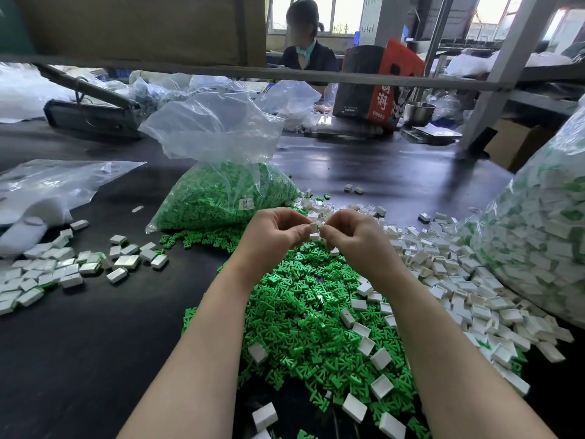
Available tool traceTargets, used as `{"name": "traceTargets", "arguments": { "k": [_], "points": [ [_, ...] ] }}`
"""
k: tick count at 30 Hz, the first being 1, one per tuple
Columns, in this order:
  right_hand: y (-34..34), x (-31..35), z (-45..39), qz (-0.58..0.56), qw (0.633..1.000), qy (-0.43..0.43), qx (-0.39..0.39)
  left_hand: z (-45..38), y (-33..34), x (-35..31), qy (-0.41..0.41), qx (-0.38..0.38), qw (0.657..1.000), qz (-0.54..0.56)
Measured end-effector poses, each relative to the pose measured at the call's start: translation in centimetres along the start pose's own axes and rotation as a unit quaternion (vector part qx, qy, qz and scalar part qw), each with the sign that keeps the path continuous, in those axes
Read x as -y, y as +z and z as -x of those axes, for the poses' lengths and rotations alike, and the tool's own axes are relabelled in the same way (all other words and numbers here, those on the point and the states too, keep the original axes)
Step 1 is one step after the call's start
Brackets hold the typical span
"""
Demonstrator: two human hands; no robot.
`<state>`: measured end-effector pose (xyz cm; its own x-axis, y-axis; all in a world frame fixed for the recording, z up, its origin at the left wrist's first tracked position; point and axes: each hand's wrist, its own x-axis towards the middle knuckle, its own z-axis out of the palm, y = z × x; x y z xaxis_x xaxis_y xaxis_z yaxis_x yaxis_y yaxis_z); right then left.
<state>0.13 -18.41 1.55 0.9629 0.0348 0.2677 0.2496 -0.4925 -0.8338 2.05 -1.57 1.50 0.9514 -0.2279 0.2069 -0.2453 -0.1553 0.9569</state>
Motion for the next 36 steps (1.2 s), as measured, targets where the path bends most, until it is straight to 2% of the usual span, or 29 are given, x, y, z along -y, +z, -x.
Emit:
{"name": "traceTargets", "arguments": {
  "k": [4,9,15,24,36],
  "points": [
    [-0.2,-0.1,0.2,-0.066,0.997,0.014,0.031,0.1,-0.3,0.1,-0.020,0.038,0.999,-0.002],
    [0.0,0.0,0.3,-0.134,0.989,0.028,0.063,0.5,-0.3,0.4,-0.056,0.128,0.989,-0.043],
    [0.0,-0.2,0.4,-0.137,0.983,0.064,0.105,0.8,0.4,0.0,-0.036,0.134,0.990,-0.029],
    [-0.1,-0.7,0.4,-0.272,0.944,0.107,0.152,0.9,0.6,-0.1,-0.028,0.154,0.988,0.006],
    [-0.7,-0.7,0.8,-0.271,0.934,0.103,0.211,1.0,0.0,0.1,-0.059,0.223,0.973,0.029]
  ]
}}
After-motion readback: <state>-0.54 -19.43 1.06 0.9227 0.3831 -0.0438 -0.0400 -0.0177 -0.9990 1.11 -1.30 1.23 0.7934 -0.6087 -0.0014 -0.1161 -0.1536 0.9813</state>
